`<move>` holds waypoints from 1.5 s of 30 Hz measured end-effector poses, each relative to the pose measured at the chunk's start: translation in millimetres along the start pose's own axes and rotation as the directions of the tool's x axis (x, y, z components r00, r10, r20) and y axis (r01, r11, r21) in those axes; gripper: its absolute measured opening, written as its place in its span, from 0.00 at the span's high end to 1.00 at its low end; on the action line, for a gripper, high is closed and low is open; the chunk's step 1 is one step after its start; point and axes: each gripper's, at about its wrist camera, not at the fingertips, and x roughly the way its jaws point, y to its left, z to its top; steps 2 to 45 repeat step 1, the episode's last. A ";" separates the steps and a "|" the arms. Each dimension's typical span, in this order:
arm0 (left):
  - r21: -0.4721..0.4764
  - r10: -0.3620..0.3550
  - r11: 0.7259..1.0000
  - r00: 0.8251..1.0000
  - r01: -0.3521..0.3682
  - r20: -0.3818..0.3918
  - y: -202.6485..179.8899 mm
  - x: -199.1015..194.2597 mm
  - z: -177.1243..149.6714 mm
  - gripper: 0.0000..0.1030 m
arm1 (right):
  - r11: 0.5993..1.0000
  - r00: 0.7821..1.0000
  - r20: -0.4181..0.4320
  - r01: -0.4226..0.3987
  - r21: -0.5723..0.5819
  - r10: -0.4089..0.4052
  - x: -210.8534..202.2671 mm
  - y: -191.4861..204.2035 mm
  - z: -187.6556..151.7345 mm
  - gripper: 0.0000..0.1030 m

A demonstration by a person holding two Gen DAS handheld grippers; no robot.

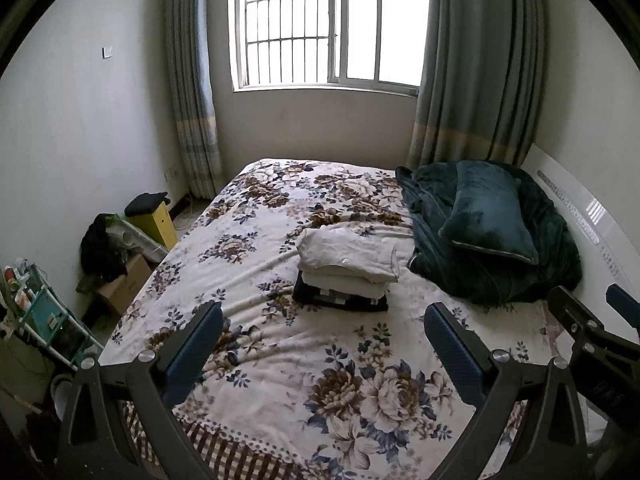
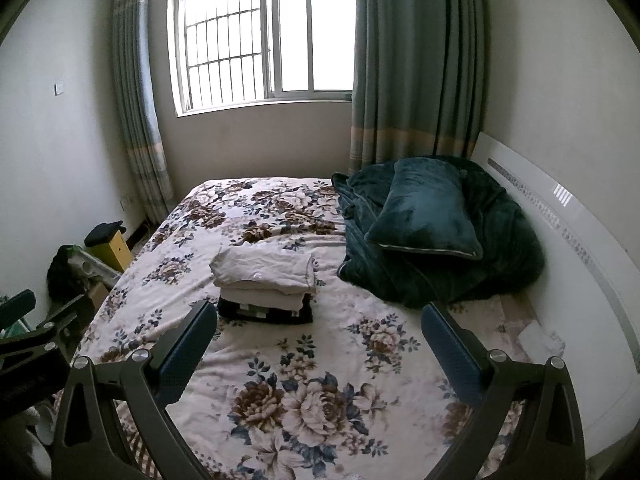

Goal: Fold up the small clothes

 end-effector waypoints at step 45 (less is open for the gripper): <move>-0.001 0.002 1.000 1.000 -0.002 0.003 -0.2 -1.1 0.7 0.00 | 1.000 1.000 0.001 0.001 0.005 -0.001 -0.8 -1.2 -0.6 0.00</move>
